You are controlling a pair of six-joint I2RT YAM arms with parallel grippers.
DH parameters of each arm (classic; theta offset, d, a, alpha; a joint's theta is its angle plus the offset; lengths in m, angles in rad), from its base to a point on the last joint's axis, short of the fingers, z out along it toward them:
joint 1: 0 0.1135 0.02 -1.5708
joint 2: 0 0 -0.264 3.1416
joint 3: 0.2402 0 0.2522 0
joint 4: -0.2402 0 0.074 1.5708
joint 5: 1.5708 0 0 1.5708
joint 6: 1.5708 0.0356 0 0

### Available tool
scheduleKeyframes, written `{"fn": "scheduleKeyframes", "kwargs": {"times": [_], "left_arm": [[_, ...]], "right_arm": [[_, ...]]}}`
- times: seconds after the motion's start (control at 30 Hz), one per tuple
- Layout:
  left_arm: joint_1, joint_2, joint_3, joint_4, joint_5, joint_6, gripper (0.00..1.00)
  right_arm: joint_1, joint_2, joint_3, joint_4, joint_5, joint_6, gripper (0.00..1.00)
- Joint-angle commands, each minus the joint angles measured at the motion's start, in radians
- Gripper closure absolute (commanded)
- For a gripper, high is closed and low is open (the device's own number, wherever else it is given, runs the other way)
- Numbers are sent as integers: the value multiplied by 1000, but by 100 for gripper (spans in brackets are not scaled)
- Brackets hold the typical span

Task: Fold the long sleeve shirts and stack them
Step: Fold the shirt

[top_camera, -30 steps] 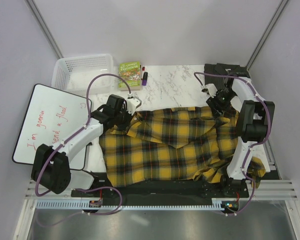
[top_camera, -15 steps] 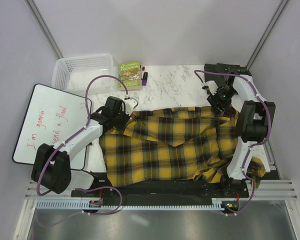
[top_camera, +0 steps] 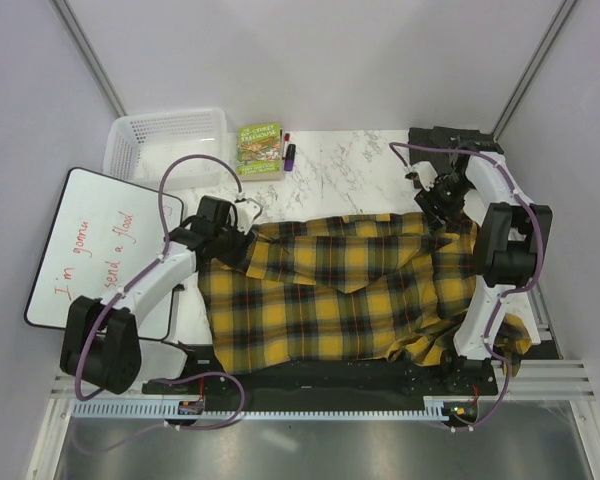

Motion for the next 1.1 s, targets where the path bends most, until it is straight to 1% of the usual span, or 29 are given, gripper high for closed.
{"fn": "scheduleKeyframes", "kwargs": {"times": [0.0, 0.03, 0.1, 0.13, 0.2, 0.27, 0.33, 0.47, 0.5, 0.7, 0.83, 0.9, 0.97, 1.03, 1.07], "left_arm": [[7, -106, 90, -57, 100, -13, 33], [5, -85, 103, -93, 123, -16, 32], [5, -54, 110, -111, 163, -39, 33], [4, -14, 106, -117, 176, -45, 35], [5, 18, 85, -115, 174, -47, 39], [4, 61, 75, -112, 179, -53, 42], [5, 90, 65, -97, 159, -57, 44], [16, 190, 67, -37, 101, -33, 49], [27, 237, 75, -28, 91, -28, 49], [82, 406, 210, 6, 79, -8, 50], [120, 484, 311, 0, 93, -5, 51], [125, 488, 347, -14, 107, -1, 50], [125, 453, 357, -29, 143, 4, 46], [125, 389, 357, -48, 177, 1, 43], [125, 367, 359, -54, 189, 1, 43]], "right_arm": [[20, -106, 21, 9, -15, 43, 44], [38, -111, 18, 9, -17, 47, 44], [59, -118, -10, 24, -11, 63, 44], [79, -115, -22, 33, -5, 68, 45], [81, -112, -70, 64, 18, 77, 48], [112, -109, -116, 98, 35, 80, 50], [110, -106, -162, 128, 53, 85, 53], [112, -65, -208, 219, 110, 94, 54], [112, -56, -208, 234, 121, 108, 54], [113, 40, -122, 320, 142, 171, 55], [121, 95, -17, 334, 156, 211, 56], [119, 101, 17, 317, 152, 218, 56], [116, 64, 53, 284, 135, 209, 54], [104, 28, 85, 238, 107, 202, 48], [99, -11, 93, 224, 80, 200, 48]]}}
